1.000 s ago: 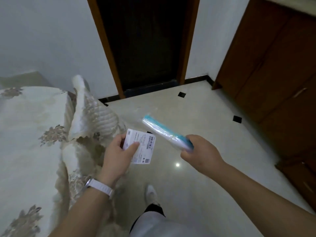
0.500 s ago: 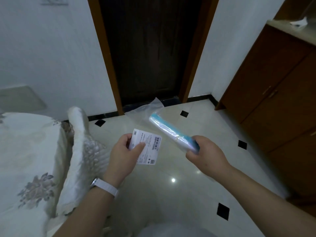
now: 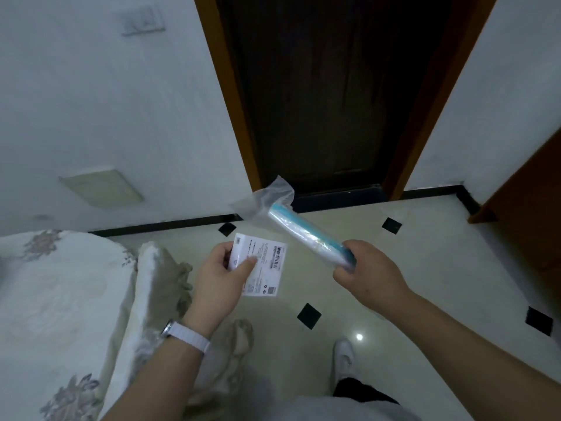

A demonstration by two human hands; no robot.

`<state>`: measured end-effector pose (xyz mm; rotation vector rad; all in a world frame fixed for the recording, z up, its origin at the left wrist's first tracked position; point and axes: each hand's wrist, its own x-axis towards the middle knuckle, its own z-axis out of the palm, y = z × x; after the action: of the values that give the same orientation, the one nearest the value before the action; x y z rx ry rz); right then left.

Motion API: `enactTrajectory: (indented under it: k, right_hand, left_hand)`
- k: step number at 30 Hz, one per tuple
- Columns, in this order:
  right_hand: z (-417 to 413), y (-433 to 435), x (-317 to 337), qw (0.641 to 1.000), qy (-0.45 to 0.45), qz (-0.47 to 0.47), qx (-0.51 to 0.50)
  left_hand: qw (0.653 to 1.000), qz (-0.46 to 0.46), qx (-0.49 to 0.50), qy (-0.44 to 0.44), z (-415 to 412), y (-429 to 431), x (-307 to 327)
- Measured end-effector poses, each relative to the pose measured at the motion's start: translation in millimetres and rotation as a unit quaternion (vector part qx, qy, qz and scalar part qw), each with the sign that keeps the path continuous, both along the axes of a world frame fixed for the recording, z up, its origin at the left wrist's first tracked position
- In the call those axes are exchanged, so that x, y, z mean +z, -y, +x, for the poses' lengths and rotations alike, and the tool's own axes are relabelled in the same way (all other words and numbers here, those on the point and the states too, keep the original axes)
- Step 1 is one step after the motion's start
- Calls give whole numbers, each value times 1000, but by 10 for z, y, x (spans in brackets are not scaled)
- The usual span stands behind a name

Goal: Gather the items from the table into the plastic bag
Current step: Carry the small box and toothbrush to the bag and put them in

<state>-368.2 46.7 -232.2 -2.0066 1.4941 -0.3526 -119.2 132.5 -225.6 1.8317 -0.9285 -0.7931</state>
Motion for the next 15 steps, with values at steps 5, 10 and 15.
enactTrajectory:
  k: [5, 10, 15]
  right_hand:
    - [-42, 1014, 93, 999, 4, -6, 41]
    - [148, 1767, 165, 996, 20, -15, 82]
    - [679, 2182, 224, 986, 32, -3, 161]
  left_hand:
    - [999, 0, 41, 8, -47, 799, 165]
    - [995, -23, 95, 27, 34, 1261, 317]
    - [985, -30, 171, 26, 372, 1430, 363]
